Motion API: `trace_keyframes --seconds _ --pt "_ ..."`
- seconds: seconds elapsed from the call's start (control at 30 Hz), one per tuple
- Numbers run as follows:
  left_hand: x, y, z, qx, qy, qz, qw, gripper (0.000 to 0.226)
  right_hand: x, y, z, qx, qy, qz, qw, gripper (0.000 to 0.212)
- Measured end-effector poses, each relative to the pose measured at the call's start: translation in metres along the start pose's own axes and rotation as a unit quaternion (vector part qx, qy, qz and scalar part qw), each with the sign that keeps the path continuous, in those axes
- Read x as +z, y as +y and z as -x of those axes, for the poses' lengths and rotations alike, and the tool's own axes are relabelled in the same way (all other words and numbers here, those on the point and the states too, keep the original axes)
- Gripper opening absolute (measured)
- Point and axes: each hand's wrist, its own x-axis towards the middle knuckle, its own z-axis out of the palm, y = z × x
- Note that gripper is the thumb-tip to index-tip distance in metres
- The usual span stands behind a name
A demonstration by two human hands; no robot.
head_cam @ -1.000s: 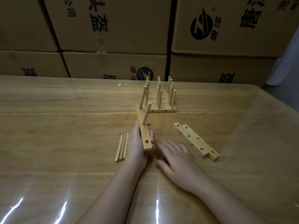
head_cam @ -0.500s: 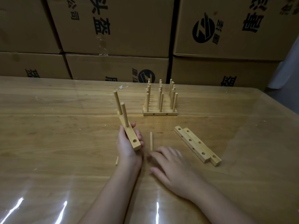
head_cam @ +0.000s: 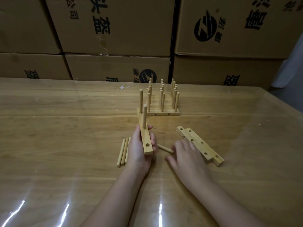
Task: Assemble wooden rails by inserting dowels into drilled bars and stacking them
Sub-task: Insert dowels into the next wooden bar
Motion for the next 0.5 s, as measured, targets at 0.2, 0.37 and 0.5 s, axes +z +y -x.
trace_keyframes --seconds 0.2,0.37,0.5 --pt "0.0005 -0.0015 0.0011 -0.006 -0.014 -0.007 1.0 0.042 -0.0004 -0.0003 -0.001 -0.083 -0.036 0.002 0.996 0.032" --pt "0.001 -0.0022 0.0015 -0.002 -0.021 -0.02 1.0 0.041 -0.0018 0.0015 -0.0017 -0.036 -0.009 -0.008 0.999 0.022" --pt "0.0009 -0.0024 0.0021 0.003 -0.022 -0.031 0.999 0.041 -0.0041 0.0006 -0.0009 -0.004 0.042 -0.045 0.998 0.021"
